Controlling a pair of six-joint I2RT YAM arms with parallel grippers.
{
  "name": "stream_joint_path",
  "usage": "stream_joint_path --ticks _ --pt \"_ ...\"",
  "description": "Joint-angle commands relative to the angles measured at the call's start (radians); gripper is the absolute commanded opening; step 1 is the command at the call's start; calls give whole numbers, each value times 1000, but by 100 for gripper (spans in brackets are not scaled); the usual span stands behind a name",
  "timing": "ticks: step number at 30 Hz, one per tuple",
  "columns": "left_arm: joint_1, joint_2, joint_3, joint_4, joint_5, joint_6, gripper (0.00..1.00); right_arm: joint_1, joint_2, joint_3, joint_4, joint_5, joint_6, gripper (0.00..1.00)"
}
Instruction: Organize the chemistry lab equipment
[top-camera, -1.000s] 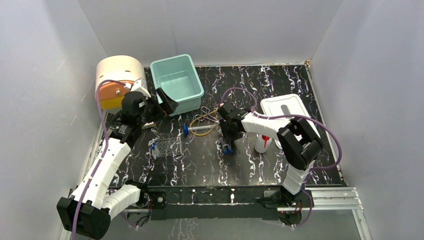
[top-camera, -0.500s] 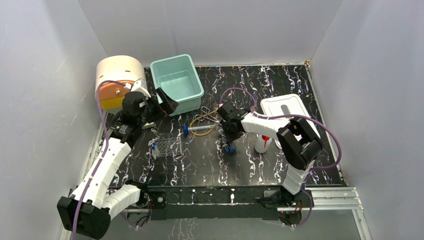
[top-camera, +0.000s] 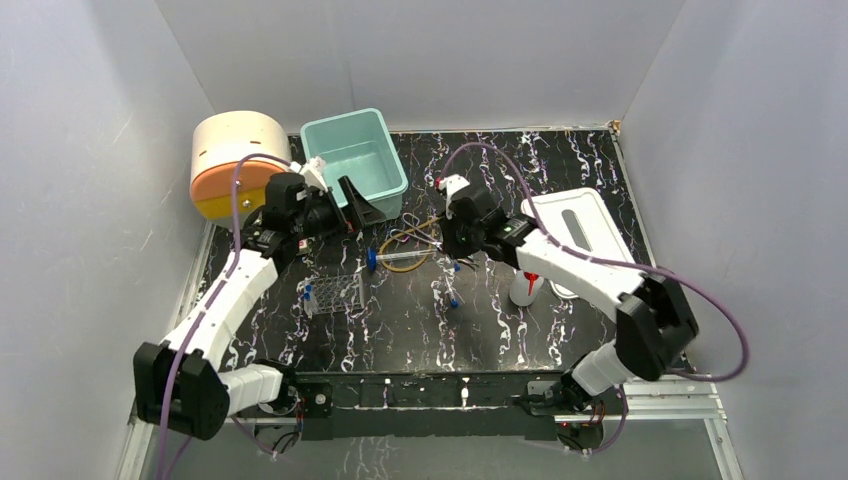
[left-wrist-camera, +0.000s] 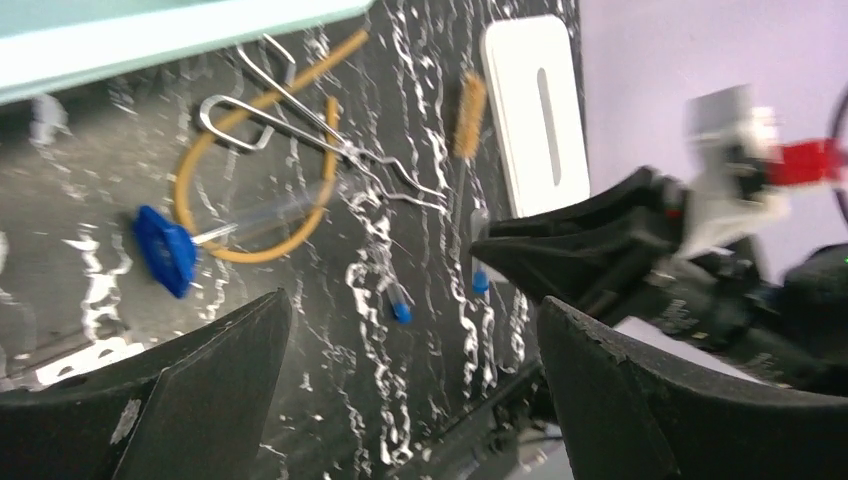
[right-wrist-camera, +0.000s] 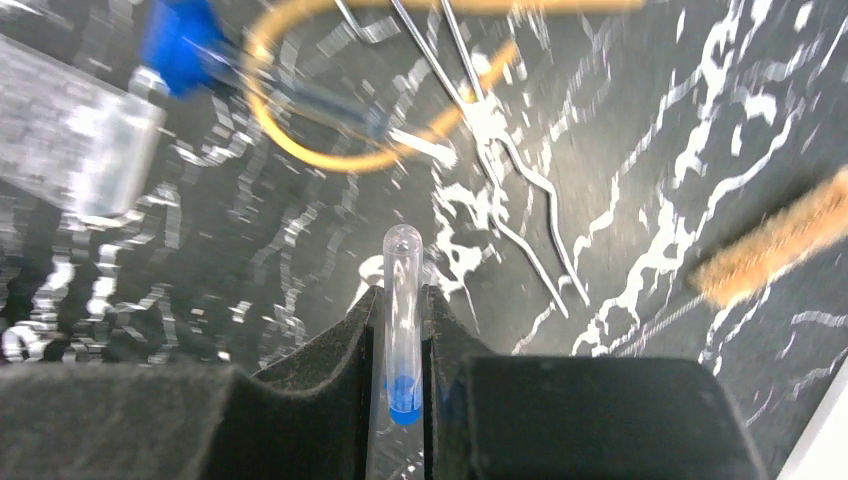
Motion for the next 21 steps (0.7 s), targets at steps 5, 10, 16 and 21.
stream_joint_path --ticks 5,10,16,21 --pt "-11 95 21 220 310 -240 91 3 -190 -3 240 -201 -78 22" --pt "-18 135 10 396 346 -386 90 2 -205 20 275 -260 -88 22" --pt "-44 185 -32 575 381 -461 69 3 -189 64 296 -296 -88 22" --pt "-85 213 47 381 323 -316 61 2 -167 87 307 -293 -97 22"
